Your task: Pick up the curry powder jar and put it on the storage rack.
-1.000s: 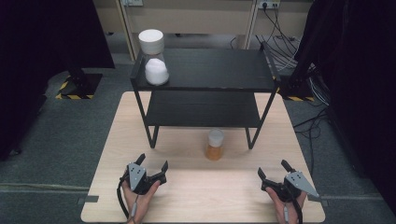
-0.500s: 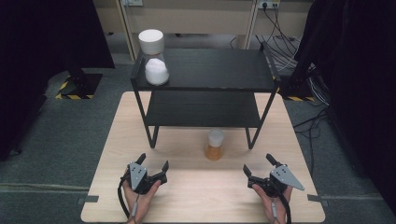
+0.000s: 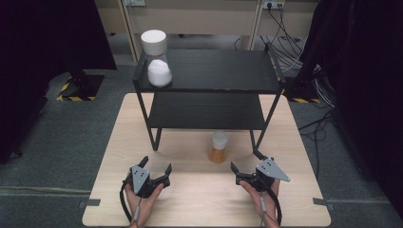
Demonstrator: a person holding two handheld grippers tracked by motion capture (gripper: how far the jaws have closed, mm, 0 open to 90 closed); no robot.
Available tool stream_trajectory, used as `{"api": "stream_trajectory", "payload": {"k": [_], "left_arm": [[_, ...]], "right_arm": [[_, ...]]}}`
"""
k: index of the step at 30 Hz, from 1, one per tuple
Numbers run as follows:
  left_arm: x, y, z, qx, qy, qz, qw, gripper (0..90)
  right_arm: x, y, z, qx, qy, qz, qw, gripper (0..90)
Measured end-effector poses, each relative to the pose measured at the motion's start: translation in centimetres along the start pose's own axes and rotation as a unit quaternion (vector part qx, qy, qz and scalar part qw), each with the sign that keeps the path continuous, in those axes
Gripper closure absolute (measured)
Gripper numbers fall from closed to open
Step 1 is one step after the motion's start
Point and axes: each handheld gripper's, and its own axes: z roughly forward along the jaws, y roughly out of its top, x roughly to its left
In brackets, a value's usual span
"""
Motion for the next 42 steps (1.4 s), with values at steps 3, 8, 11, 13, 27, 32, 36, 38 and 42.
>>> {"api": "stream_trajectory", "payload": {"k": [3, 8, 11, 13, 27, 32, 36, 38, 42], "left_arm": [[0.0, 0.0, 0.0, -0.001, 0.0, 0.0, 1.0, 5.9], [0.0, 0.0, 0.0, -0.001, 0.0, 0.0, 1.0, 5.9], [0.0, -0.1, 0.0, -0.002, -0.001, 0.001, 1.0, 5.9], [0.0, -0.1, 0.0, -0.002, -0.001, 0.0, 1.0, 5.9], [0.1, -0.1, 0.0, -0.002, -0.003, 0.0, 1.0, 5.9], [0.2, -0.1, -0.1, -0.003, -0.004, -0.002, 1.0, 5.9], [0.2, 0.0, 0.0, -0.001, -0.004, 0.0, 1.0, 5.9], [0.2, -0.1, -0.1, -0.002, -0.005, -0.001, 1.0, 5.9], [0.2, -0.1, 0.0, -0.002, -0.005, -0.001, 1.0, 5.9]], "right_arm": [[0.3, 0.2, 0.8, 0.005, 0.006, -0.003, 1.0, 0.7], [0.7, 0.6, 2.1, 0.005, 0.016, -0.007, 0.9998, 0.7], [0.8, 0.9, 3.1, 0.007, 0.02, -0.009, 0.9997, 0.8], [0.9, 1.1, 3.8, 0.008, 0.022, -0.01, 0.9997, 1.0], [0.2, 2.5, 7.0, 0.021, 0.043, -0.01, 0.9988, 12.7], [-0.4, 3.0, 7.8, 0.029, 0.059, -0.016, 0.9977, 20.3], [-0.7, 3.2, 8.3, 0.034, 0.07, -0.022, 0.9967, 25.3], [-0.7, 3.2, 8.5, 0.034, 0.07, -0.02, 0.9968, 27.2], [-0.7, 2.9, 8.5, 0.029, 0.063, -0.014, 0.9975, 33.7]]}}
